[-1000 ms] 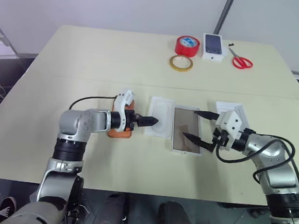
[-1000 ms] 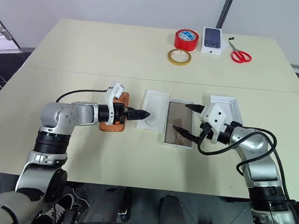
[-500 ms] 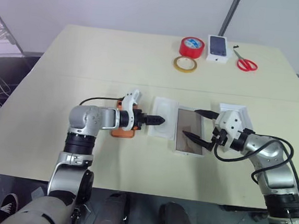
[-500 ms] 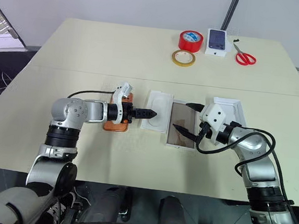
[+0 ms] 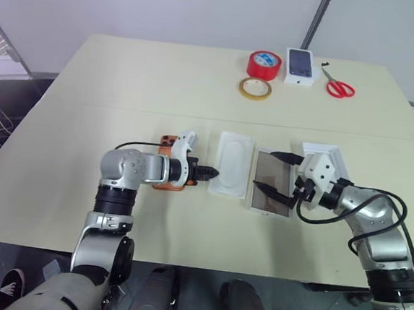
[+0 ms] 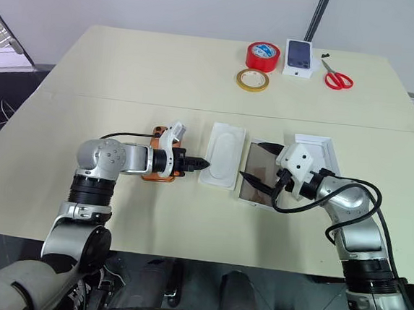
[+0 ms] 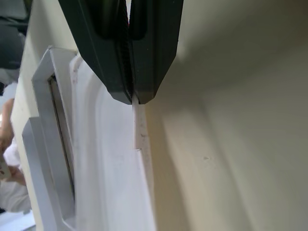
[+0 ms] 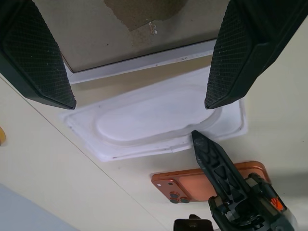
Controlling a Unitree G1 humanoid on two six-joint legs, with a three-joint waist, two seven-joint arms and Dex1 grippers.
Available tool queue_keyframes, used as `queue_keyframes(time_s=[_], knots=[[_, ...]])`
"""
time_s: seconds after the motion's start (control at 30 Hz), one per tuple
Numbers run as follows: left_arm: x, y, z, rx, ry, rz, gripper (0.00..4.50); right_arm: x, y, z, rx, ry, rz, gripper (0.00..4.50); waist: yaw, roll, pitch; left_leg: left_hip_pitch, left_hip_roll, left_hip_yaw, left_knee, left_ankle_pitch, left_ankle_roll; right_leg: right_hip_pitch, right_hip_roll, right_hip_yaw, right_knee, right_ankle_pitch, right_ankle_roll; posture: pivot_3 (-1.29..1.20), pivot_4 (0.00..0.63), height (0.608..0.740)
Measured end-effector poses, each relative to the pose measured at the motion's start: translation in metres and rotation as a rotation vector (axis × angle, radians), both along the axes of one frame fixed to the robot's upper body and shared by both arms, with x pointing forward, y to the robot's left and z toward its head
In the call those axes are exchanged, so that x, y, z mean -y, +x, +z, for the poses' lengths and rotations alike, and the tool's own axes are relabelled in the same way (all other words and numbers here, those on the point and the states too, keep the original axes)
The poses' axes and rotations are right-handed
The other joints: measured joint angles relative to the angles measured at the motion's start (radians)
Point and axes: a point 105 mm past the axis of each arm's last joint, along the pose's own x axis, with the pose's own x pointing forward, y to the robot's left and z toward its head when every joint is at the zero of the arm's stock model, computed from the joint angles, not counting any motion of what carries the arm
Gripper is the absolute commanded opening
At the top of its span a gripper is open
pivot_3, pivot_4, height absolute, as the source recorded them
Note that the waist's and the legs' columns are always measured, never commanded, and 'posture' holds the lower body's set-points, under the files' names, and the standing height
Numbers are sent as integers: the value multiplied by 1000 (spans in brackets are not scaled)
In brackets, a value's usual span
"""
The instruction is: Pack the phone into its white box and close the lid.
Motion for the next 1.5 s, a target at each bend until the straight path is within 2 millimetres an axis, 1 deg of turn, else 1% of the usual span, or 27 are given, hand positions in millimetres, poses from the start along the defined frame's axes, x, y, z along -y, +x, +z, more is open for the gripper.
queue_keyframes(time_s=[0.1,0.2,0.3,0.4,0.43,0.47,0.5,0.57,0.63,0.67,0.7,0.8,0.97,1.03,1.1,1.2,1.3,1.4,1.47,1.5], knots=[[-8,2,4,-4,-5,30,55,1,-8,0,-36,8,30,4500,1,0,0,0,0,0,0,0,0,0,0,0,0,0,0,0,150,728],[-15,2,11,-4,-47,57,55,2,-29,-6,-144,-26,110,4500,1,-1,1,0,0,0,0,0,0,0,0,0,0,0,0,0,150,728],[-19,4,20,22,-85,77,55,8,-44,-19,-234,-96,155,4500,1,-1,1,0,0,-1,0,-1,1,1,-1,0,-1,0,0,0,150,728],[-22,5,24,42,-91,96,55,12,-52,-34,-303,-180,183,4500,1,-1,1,0,0,-1,0,0,0,0,0,0,-1,0,0,0,150,728],[-22,5,24,48,-88,99,0,15,-51,-39,-315,-211,180,3972,1,-1,1,0,0,-1,0,0,0,0,-1,0,-1,0,0,0,150,728],[-22,5,24,59,-76,99,0,19,-48,-47,-326,-247,162,3702,0,-1,1,0,0,-1,0,0,0,1,0,0,-1,0,0,0,150,728],[-20,4,22,69,-65,96,0,22,-45,-52,-327,-267,146,3171,1,-1,1,0,0,0,0,0,0,0,-1,0,-1,0,0,0,150,728],[-19,4,22,72,-58,93,0,23,-40,-51,-304,-282,139,2120,1,-1,1,0,0,-1,0,0,-1,0,0,0,-1,0,0,0,150,728],[-19,4,22,78,-60,99,0,19,-39,-52,-294,-272,150,1099,2,-2,1,0,0,-1,0,1,-2,0,0,0,-1,0,0,0,150,728],[-19,5,23,87,-63,104,0,16,-39,-52,-292,-266,158,393,2,-2,1,0,0,-1,0,1,-2,1,0,0,-1,0,0,0,150,728],[-19,6,24,94,-64,108,0,14,-39,-53,-292,-263,163,31,2,-2,1,0,0,-1,0,1,-2,1,0,0,-1,0,0,0,150,728],[-20,10,31,144,-89,134,0,9,-35,-53,-255,-266,166,31,1,-2,1,0,0,-1,0,1,-2,1,0,0,-1,0,0,0,150,728],[-9,11,51,175,-156,121,0,-18,-21,-47,-180,-252,215,31,1,-2,1,0,0,-1,0,1,-3,0,1,-1,-1,0,0,0,150,728],[-8,12,54,181,-165,118,0,-28,-15,-46,-141,-268,239,31,0,-2,1,0,0,-1,0,2,-4,0,2,-1,-1,0,0,0,150,728],[-5,11,54,173,-168,114,0,-36,-10,-43,-120,-262,251,31,0,-3,2,0,0,-1,0,2,-4,0,3,-1,0,0,0,0,150,728],[-4,9,52,159,-163,105,0,-46,-4,-35,-129,-211,265,930,2,-3,2,0,0,-1,0,2,-4,0,3,-1,0,0,0,0,150,728],[-2,8,50,145,-164,97,0,-47,-5,-30,-133,-184,275,2397,2,-4,2,0,0,-1,0,2,-4,1,3,-1,-1,0,0,0,150,728],[0,3,41,122,-158,93,0,-42,-13,-26,-155,-148,270,2397,1,-4,2,0,0,-1,0,2,-4,0,2,-1,-1,0,0,0,150,728],[3,0,36,108,-155,87,0,-32,-18,-25,-179,-151,252,2397,2,-4,2,0,0,-1,0,2,-4,0,2,-1,0,0,0,0,150,728],[5,-1,35,107,-152,80,0,-22,-20,-23,-181,-163,228,2397,4,-4,2,0,0,-1,0,2,-4,0,0,-1,-1,0,0,0,150,728]])
